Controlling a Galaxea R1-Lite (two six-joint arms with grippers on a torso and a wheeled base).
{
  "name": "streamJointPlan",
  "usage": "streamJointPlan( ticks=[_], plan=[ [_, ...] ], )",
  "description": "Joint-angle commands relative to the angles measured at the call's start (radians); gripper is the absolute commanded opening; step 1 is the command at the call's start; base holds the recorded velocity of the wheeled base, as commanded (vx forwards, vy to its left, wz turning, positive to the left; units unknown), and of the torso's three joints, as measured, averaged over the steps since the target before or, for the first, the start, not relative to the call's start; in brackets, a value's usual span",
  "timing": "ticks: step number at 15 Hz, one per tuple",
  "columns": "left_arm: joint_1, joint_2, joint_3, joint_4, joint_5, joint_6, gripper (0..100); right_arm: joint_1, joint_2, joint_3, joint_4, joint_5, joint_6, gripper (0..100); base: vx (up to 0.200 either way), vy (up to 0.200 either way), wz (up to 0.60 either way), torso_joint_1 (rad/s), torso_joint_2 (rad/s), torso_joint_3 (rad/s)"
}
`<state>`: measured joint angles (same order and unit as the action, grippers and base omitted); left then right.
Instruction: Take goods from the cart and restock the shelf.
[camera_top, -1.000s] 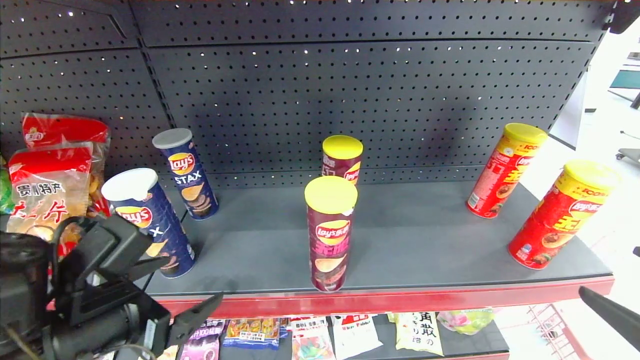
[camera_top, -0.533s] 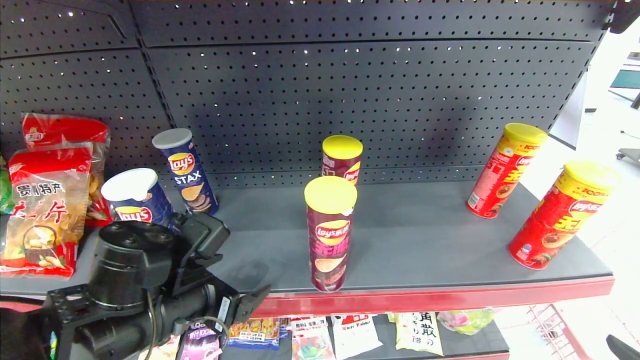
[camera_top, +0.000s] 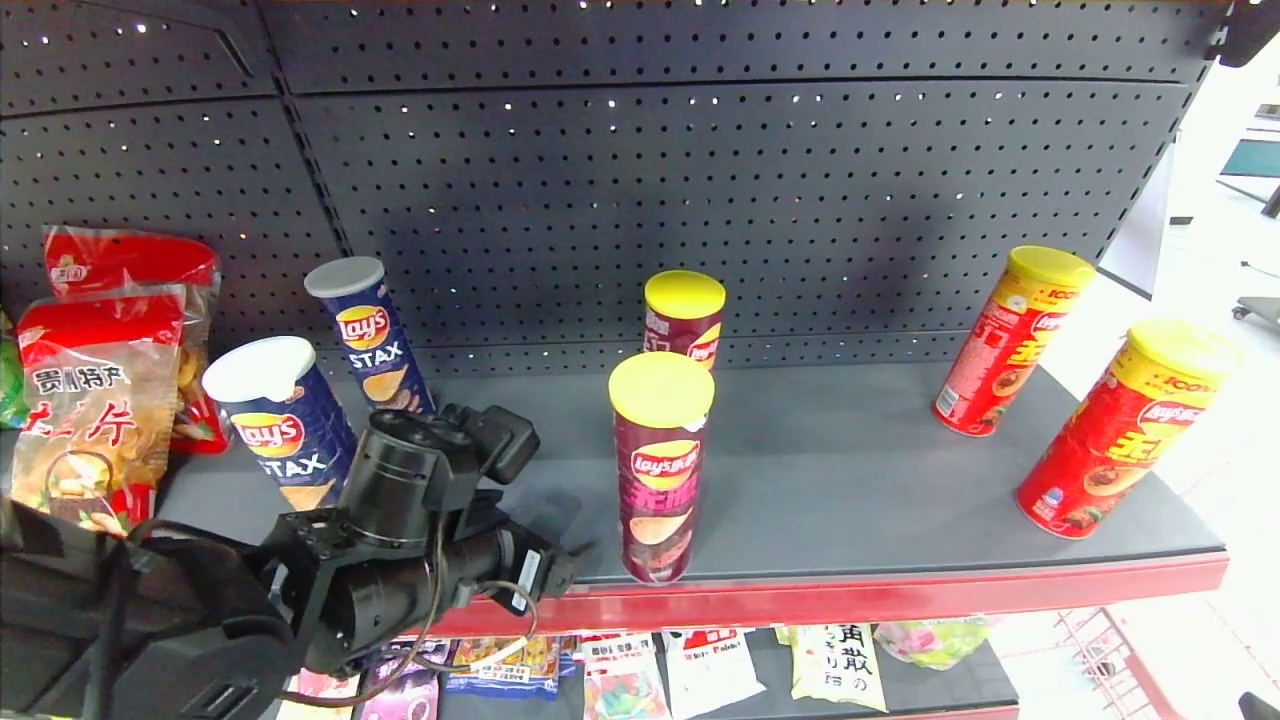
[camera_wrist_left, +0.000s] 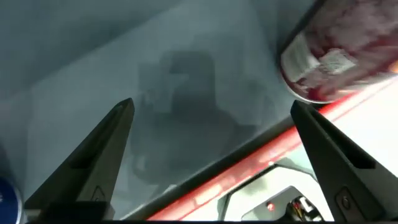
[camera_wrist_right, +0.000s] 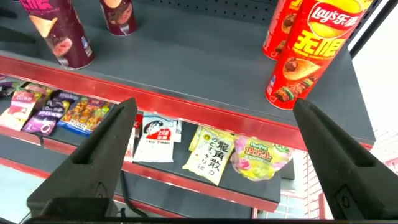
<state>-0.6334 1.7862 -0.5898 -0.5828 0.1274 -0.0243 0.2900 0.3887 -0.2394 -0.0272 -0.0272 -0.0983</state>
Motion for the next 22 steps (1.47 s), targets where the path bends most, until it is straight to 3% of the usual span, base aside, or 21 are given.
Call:
streamJointPlan(
  ticks=[1,6,22],
  plan=[
    [-0.002,0.041,-0.027,0.001,0.008,0.0,100,0.0,-0.004,0.003,0.0,0.0,0.002,100,0.0,0.0,0.0,0.0,0.0,0.0],
    [-0.003,0.101,-0.111,0.001,0.017,0.0,100,0.0,-0.004,0.003,0.0,0.0,0.003,100,0.0,0.0,0.0,0.0,0.0,0.0],
    [-0.008,0.156,-0.183,0.0,0.029,0.0,100,-0.02,-0.004,0.009,0.001,0.0,0.014,100,0.0,0.0,0.0,0.0,0.0,0.0]
  ],
)
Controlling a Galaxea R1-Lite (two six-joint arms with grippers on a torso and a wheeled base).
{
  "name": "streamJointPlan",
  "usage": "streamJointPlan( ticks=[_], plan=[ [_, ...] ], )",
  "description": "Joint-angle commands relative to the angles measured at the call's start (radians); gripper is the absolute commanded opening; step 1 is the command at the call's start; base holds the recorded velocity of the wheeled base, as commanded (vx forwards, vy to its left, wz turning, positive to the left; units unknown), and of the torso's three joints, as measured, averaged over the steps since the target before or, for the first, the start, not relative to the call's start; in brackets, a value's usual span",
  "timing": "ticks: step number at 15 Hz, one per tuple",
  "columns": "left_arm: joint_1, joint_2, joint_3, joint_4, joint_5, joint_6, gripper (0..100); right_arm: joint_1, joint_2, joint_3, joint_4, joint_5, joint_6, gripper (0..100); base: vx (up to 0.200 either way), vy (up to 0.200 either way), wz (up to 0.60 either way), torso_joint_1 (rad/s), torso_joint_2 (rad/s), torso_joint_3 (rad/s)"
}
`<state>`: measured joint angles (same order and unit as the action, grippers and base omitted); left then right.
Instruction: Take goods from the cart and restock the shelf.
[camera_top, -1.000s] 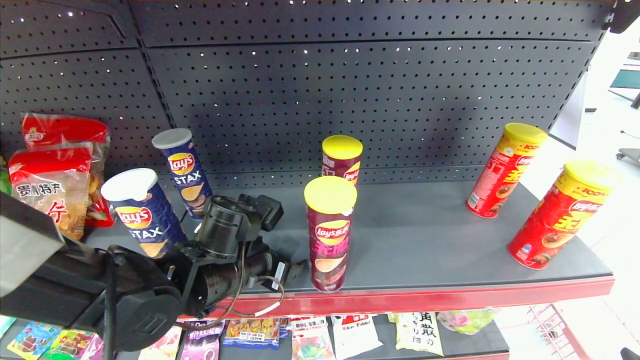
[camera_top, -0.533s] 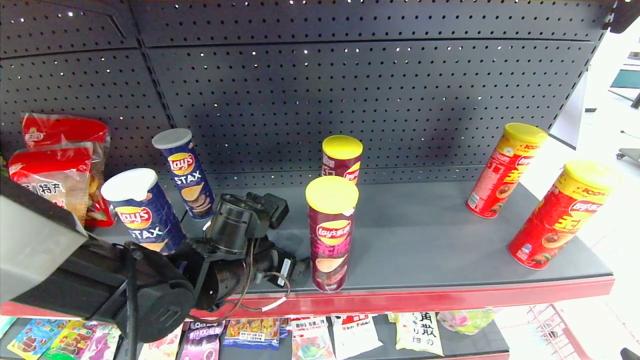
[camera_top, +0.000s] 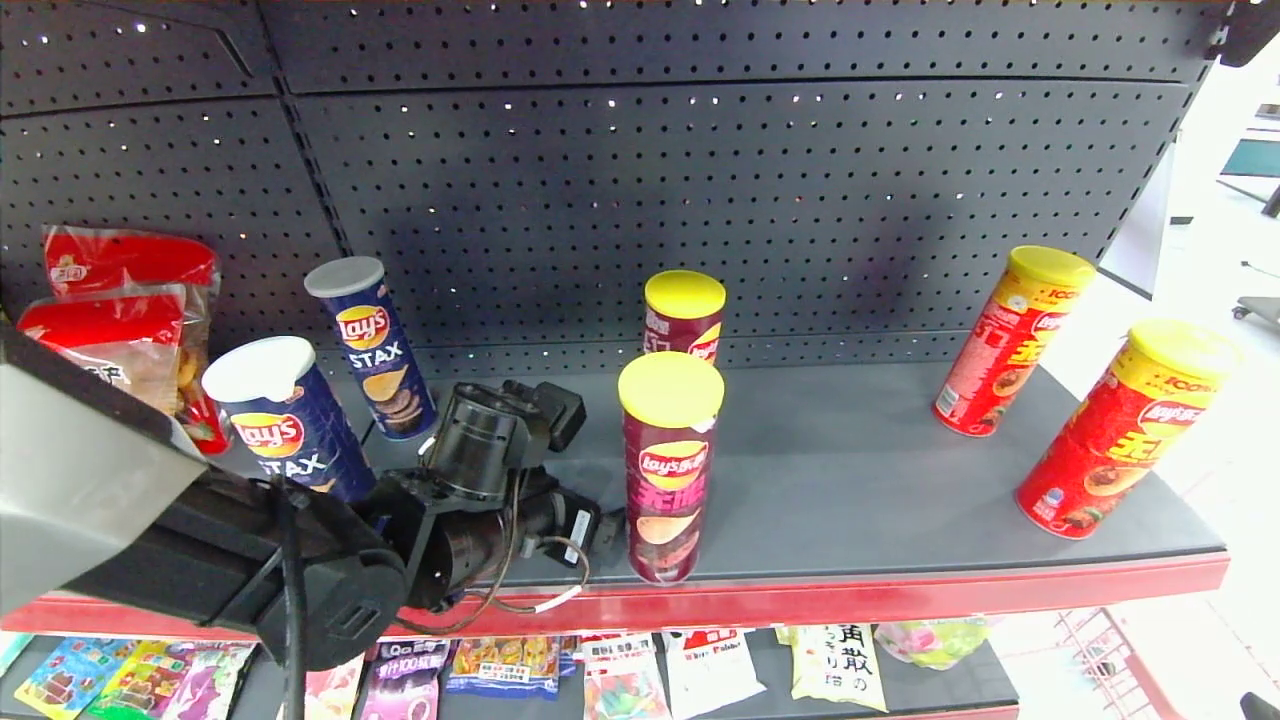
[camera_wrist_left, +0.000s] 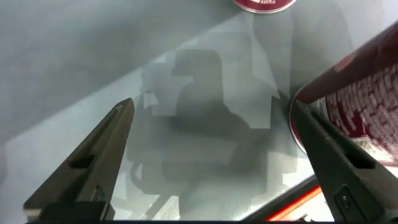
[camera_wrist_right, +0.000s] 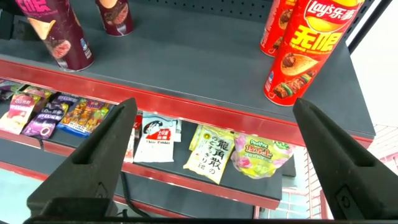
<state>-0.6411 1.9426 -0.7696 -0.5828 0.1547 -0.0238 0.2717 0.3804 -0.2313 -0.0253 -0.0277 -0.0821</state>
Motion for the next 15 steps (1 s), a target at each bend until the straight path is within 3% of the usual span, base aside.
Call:
streamJointPlan(
  ticks=[1,15],
  plan=[
    [-0.002,-0.001,-0.005,0.0,0.0,-0.001,100,-0.002,0.005,0.001,-0.001,0.0,-0.002,100,0.0,0.0,0.0,0.0,0.0,0.0],
    [-0.008,0.016,-0.031,-0.002,0.0,-0.001,100,-0.002,0.005,0.006,-0.001,0.0,0.001,100,0.0,0.0,0.0,0.0,0.0,0.0]
  ],
)
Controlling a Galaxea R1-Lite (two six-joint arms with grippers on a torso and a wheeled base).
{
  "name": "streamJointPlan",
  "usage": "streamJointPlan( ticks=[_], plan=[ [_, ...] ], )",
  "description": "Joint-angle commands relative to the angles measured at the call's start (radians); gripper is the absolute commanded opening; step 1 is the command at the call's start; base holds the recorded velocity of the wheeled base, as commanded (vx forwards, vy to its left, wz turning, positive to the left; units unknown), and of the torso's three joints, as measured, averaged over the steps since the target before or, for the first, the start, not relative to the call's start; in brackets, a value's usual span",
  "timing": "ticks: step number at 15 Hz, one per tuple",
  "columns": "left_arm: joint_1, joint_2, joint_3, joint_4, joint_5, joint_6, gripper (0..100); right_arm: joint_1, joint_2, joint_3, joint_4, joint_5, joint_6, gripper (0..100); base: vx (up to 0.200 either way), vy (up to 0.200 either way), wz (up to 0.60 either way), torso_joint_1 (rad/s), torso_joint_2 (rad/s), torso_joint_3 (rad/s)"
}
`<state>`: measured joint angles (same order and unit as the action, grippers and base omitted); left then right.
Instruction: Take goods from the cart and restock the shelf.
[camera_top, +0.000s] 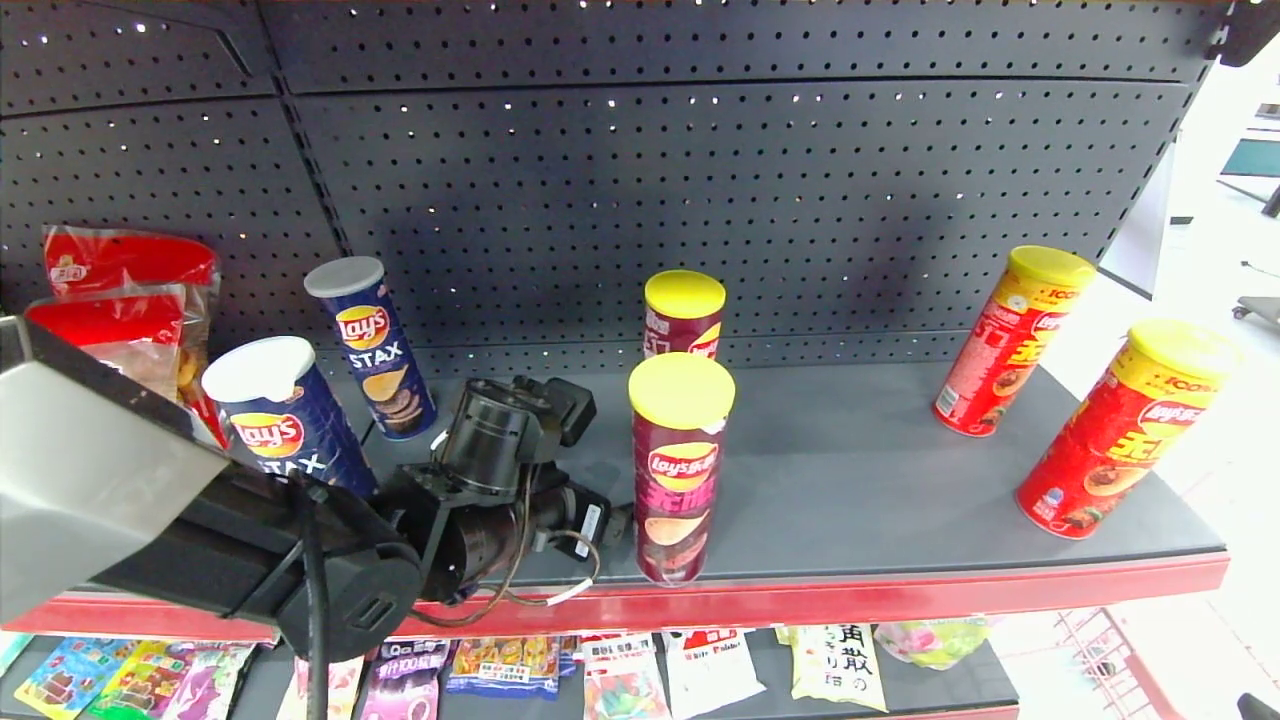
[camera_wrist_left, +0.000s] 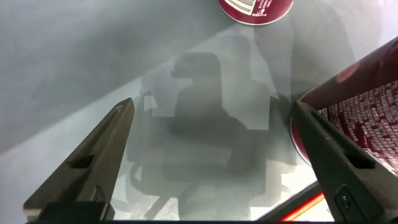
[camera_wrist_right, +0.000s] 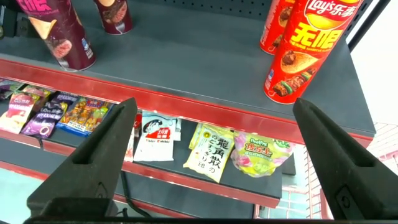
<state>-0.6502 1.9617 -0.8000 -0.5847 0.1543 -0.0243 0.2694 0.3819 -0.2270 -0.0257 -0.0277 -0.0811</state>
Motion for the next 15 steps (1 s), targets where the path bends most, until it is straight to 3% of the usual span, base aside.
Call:
streamJointPlan(
  ticks=[1,6,9,11,14,15],
  plan=[
    [0.001,-0.007,0.004,0.0,0.001,-0.002,100,0.001,0.002,0.006,0.0,0.0,0.0,100,0.0,0.0,0.0,0.0,0.0,0.0],
    [0.021,-0.152,0.051,0.034,-0.015,-0.002,100,0.001,0.003,0.032,0.035,0.003,0.001,100,0.0,0.0,0.0,0.0,0.0,0.0],
    [0.066,-0.285,0.159,0.06,-0.062,0.003,100,0.001,0.003,0.067,0.036,0.005,0.001,100,0.0,0.0,0.0,0.0,0.0,0.0],
    [0.089,-0.461,0.288,0.094,-0.104,0.004,100,0.001,0.011,0.077,0.044,-0.001,0.0,100,0.0,0.0,0.0,0.0,0.0,0.0],
    [0.092,-0.698,0.323,0.269,-0.159,0.006,100,0.002,-0.015,0.083,0.078,0.003,-0.002,100,0.0,0.0,0.0,0.0,0.0,0.0],
    [0.092,-0.857,0.314,0.424,-0.173,0.007,100,-0.002,-0.035,0.081,0.087,-0.008,-0.002,100,0.0,0.0,0.0,0.0,0.0,0.0]
  ],
)
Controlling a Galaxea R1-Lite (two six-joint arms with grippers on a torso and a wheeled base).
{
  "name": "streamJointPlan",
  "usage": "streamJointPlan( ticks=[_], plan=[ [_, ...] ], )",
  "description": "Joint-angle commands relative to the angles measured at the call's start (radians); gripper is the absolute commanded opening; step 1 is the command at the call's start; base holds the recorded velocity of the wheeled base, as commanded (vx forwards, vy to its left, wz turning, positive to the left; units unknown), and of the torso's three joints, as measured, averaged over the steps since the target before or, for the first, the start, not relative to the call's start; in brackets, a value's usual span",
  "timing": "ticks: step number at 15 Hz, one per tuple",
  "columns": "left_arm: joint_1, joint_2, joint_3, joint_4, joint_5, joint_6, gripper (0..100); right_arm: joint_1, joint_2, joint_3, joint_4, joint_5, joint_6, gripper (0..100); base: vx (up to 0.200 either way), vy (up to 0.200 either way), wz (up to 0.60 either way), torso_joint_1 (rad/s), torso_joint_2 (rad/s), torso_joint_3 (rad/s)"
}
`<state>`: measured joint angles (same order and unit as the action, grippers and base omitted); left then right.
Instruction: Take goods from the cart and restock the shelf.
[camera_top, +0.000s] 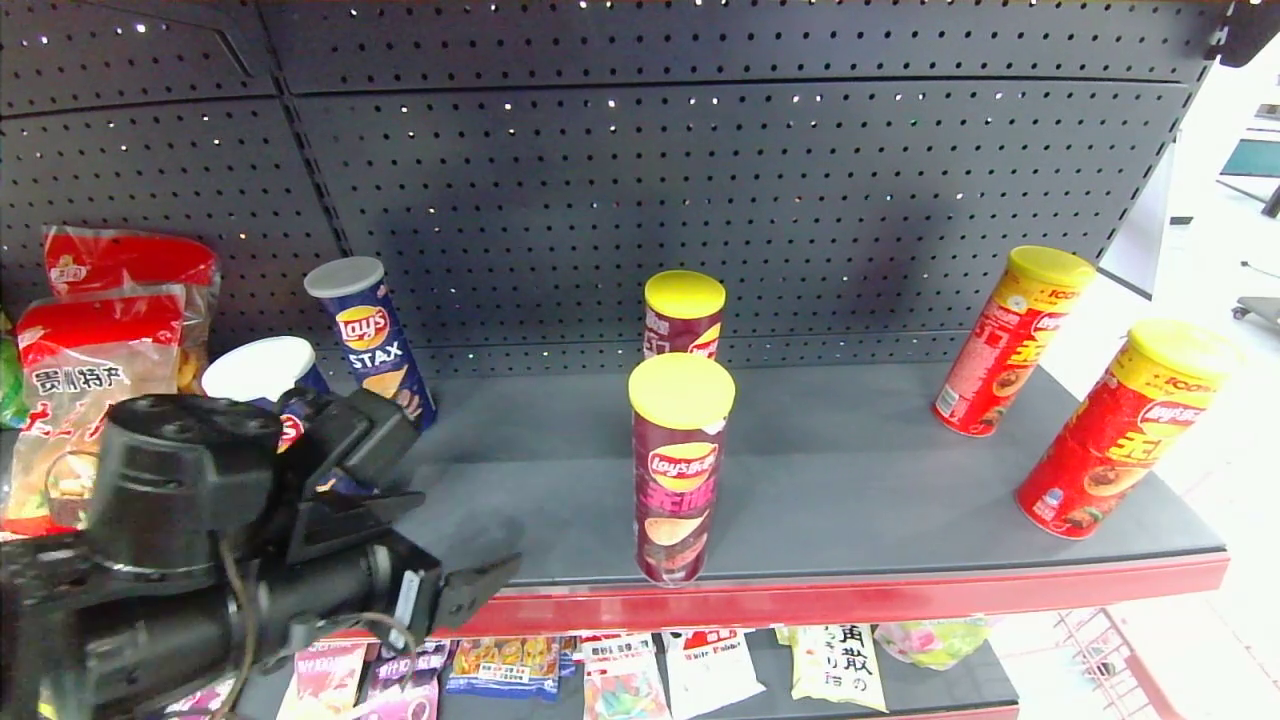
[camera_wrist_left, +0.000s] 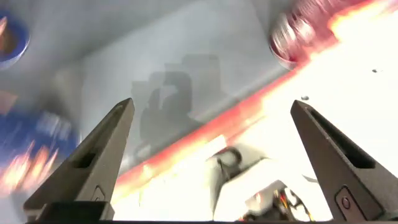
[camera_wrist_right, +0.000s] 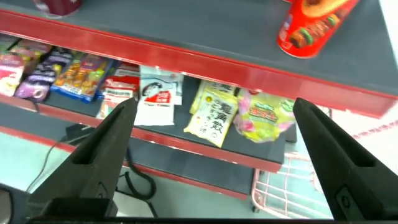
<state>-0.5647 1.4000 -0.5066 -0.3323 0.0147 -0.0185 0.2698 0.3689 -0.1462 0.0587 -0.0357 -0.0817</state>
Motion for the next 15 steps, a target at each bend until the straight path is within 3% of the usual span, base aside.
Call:
streamJointPlan(
  ticks=[1,3,5,6,7,9,10,11,13,15],
  plan=[
    [0.006,-0.408,0.017,0.28,-0.033,0.002,100,-0.023,-0.027,-0.006,0.015,-0.03,0.002,100,0.0,0.0,0.0,0.0,0.0,0.0],
    [0.008,-0.638,-0.016,0.527,-0.012,0.002,100,-0.089,-0.056,-0.021,0.056,-0.056,0.002,100,0.0,0.0,0.0,0.0,0.0,0.0],
    [0.012,-0.885,-0.081,0.837,0.08,0.0,100,-0.164,-0.139,-0.032,0.136,-0.059,0.0,100,0.0,0.0,0.0,0.0,0.0,0.0],
    [0.022,-0.98,-0.096,0.94,0.133,-0.006,100,-0.201,-0.185,-0.033,0.185,-0.061,-0.001,100,0.0,0.0,0.0,0.0,0.0,0.0],
    [0.051,-1.07,-0.098,1.012,0.189,-0.008,100,-0.236,-0.245,-0.035,0.239,-0.059,-0.004,100,0.0,0.0,0.0,0.0,0.0,0.0],
    [0.19,-1.182,-0.096,1.119,0.212,-0.038,100,-0.267,-0.294,-0.044,0.282,-0.058,-0.004,100,0.0,0.0,0.0,0.0,0.0,0.0],
    [0.301,-1.217,-0.084,1.164,0.209,-0.063,100,-0.268,-0.298,-0.044,0.282,-0.059,-0.004,100,0.0,0.0,0.0,0.0,0.0,0.0],
    [0.356,-1.25,-0.052,1.156,0.205,-0.084,100,-0.268,-0.317,-0.046,0.282,-0.059,-0.004,100,0.0,0.0,0.0,0.0,0.0,0.0],
    [0.361,-1.302,-0.018,1.099,0.223,-0.097,100,-0.267,-0.364,-0.044,0.282,-0.053,-0.006,100,0.0,0.0,0.0,0.0,0.0,0.0],
    [0.361,-1.3,0.03,0.967,0.22,-0.112,100,-0.267,-0.367,-0.036,0.277,-0.05,0.007,100,0.0,0.0,0.0,0.0,0.0,0.0]
  ],
)
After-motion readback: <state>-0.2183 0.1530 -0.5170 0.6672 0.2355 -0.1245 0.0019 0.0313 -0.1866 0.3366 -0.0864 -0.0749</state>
